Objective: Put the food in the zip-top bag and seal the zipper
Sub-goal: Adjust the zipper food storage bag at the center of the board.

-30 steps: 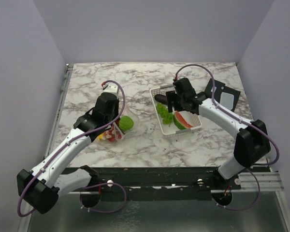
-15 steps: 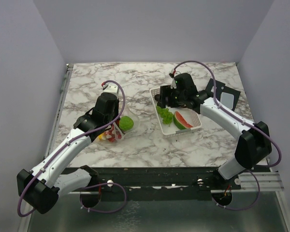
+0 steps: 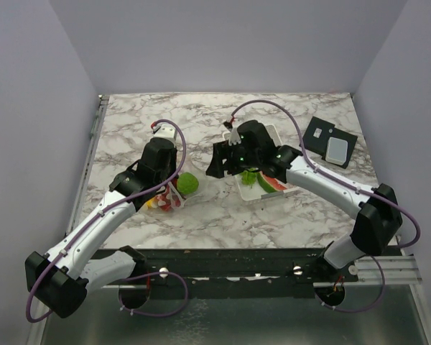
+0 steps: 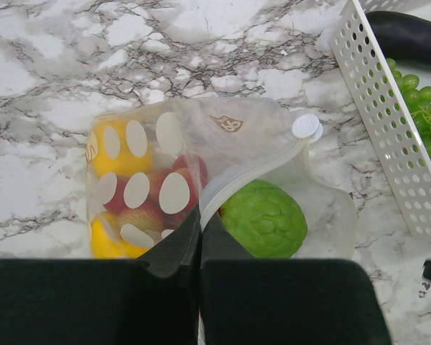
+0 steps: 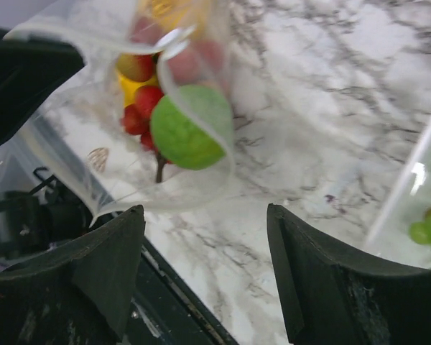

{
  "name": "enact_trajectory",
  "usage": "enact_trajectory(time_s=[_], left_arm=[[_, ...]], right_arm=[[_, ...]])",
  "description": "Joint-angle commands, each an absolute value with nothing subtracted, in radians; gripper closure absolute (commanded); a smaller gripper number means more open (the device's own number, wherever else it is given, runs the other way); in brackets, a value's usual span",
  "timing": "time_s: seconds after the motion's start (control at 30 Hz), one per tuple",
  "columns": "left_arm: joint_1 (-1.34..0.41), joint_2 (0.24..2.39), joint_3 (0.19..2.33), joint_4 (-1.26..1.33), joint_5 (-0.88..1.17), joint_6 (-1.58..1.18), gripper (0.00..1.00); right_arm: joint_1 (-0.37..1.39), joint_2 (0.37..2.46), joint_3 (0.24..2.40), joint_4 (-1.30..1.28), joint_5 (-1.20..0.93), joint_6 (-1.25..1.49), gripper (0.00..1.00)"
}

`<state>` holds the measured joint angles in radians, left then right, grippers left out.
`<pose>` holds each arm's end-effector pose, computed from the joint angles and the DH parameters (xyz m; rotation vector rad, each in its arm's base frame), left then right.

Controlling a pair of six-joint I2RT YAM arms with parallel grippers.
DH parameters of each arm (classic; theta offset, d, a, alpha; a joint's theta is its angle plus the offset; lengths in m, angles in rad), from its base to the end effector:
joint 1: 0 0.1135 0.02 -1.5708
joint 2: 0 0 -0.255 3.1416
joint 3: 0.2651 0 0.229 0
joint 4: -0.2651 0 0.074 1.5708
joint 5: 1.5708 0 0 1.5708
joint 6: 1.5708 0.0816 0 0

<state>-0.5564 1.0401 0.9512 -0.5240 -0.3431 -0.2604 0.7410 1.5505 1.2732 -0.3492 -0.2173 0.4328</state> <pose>0.2181 -0.1033 0.2868 0.1249 2.1413 -0.1009 0.2599 0.2616 0.2755 -0.4845 2.2762 0.8681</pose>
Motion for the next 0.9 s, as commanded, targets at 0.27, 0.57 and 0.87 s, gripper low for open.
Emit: enact_trajectory(time_s=[0.27, 0.57, 0.87], left_arm=[[-0.553, 1.037, 0.940, -0.513, -0.322, -0.259, 1.00], [-0.552, 1.032, 0.939, -0.514, -0.322, -0.258, 1.00], [-0.552, 1.024, 0.936, -0.514, -0.324, -0.260, 1.00]], right_arm=[[0.839, 1.594, 1.169, -0.193, -0.203, 0.602, 0.29], [0.842, 1.629, 1.118, -0.103, -0.220, 0.703, 0.33], [0.842, 1.698, 1.136, -0.070, -0.155, 0.754, 0.44]])
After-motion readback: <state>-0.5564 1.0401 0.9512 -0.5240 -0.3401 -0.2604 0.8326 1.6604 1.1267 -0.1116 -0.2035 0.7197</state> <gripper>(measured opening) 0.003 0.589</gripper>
